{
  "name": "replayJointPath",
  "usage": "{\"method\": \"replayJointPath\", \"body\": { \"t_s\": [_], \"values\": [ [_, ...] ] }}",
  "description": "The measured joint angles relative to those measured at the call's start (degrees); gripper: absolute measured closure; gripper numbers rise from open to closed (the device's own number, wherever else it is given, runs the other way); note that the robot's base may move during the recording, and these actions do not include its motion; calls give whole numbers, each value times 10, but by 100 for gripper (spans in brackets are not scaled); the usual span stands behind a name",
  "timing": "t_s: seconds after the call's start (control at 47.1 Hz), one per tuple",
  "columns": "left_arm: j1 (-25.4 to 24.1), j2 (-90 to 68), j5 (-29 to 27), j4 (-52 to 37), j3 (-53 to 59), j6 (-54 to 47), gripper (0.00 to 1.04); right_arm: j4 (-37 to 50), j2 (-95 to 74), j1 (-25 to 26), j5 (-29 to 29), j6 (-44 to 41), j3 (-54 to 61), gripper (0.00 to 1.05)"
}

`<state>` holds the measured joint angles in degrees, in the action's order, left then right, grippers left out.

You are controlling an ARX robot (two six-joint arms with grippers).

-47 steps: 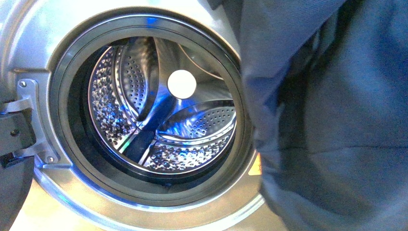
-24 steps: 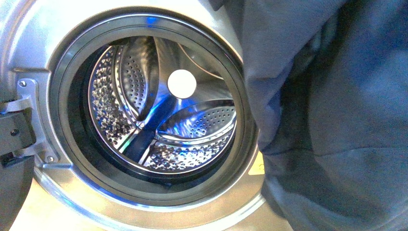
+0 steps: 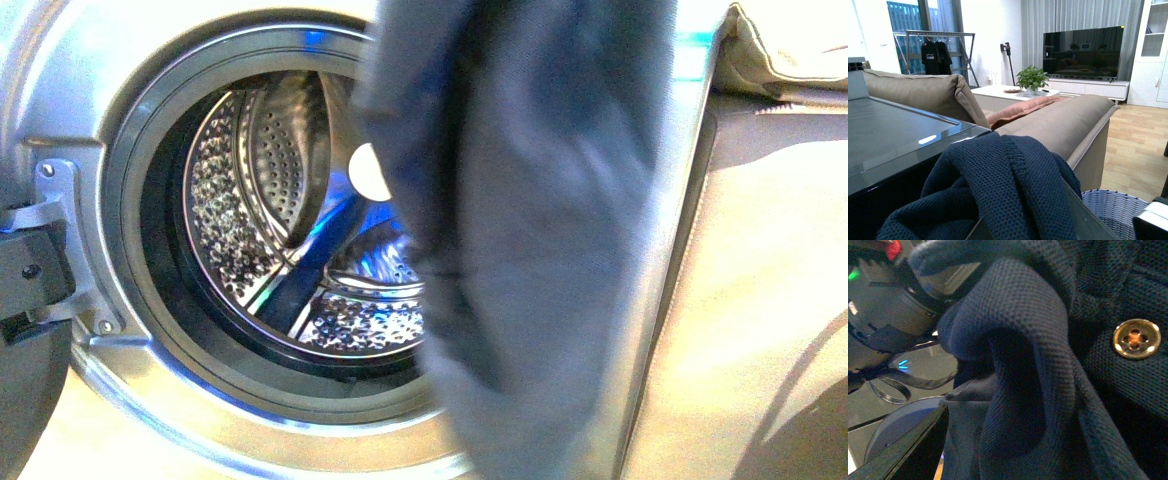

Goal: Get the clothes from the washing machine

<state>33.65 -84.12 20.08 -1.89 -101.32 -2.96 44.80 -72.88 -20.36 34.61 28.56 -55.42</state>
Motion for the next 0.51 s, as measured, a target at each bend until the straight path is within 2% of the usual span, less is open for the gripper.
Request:
{"method": "replayJointPath", "body": {
  "t_s": [0.34, 0.51],
  "values": [
    [0, 0, 0, 0, 0, 0, 98, 16, -70, -25, -129, -51, -38, 8],
    [0, 0, -1, 0, 0, 0, 98, 6, -94, -13, -163, -55, -48, 37]
  ]
}}
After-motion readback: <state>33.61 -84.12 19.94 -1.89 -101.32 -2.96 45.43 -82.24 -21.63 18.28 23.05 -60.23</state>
